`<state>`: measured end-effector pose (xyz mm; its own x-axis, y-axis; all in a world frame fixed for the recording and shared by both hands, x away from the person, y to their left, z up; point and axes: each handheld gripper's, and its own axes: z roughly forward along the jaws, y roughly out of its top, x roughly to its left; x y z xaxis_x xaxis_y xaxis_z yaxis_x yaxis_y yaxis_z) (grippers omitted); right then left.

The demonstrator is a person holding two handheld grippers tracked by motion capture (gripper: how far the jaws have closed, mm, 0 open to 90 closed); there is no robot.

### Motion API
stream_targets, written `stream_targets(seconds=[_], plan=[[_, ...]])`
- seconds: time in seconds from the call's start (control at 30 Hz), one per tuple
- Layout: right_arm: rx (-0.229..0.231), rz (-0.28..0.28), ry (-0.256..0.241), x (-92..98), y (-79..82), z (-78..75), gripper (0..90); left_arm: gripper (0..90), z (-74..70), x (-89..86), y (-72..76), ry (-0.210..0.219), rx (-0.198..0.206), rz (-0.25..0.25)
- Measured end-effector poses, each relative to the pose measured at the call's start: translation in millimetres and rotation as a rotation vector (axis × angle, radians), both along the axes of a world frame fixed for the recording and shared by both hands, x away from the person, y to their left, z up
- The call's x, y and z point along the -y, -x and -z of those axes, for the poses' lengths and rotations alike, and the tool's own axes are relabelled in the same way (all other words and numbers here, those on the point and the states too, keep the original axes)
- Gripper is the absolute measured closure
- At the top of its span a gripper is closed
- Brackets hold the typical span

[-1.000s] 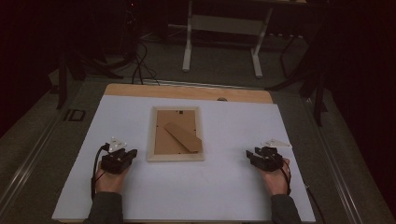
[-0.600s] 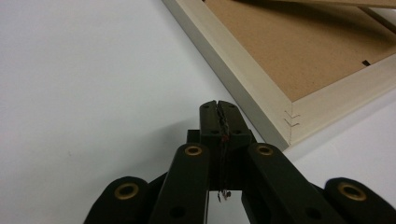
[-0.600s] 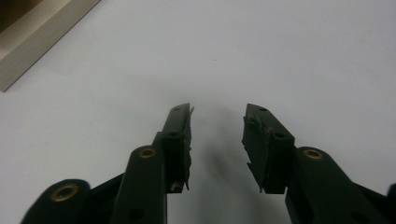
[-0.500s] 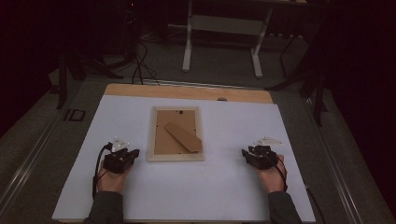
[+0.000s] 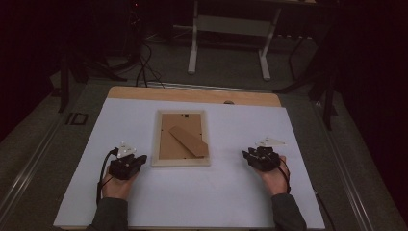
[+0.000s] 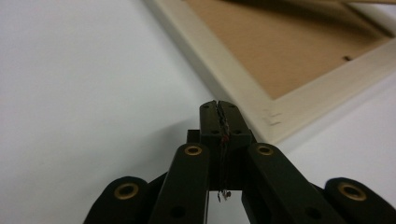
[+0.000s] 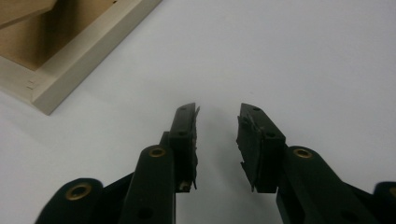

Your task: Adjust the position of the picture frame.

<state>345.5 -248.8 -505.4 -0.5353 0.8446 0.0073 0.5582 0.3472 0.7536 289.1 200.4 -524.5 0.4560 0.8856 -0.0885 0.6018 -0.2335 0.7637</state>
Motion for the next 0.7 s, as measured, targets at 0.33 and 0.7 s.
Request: stream_targets(seconds=[0.33, 0.7], plan=[[0.000, -0.058, 0.026, -26.4, -7.1, 0.5, 74.4, 90.0, 0.8, 12.1, 2.6, -0.005, 0.002, 0.045], [-0.039, -0.143, -0.041, -57.5, -12.1, 7.3, 89.8, 90.0, 2.9, 9.9, -1.8, -0.032, 0.007, 0.022]])
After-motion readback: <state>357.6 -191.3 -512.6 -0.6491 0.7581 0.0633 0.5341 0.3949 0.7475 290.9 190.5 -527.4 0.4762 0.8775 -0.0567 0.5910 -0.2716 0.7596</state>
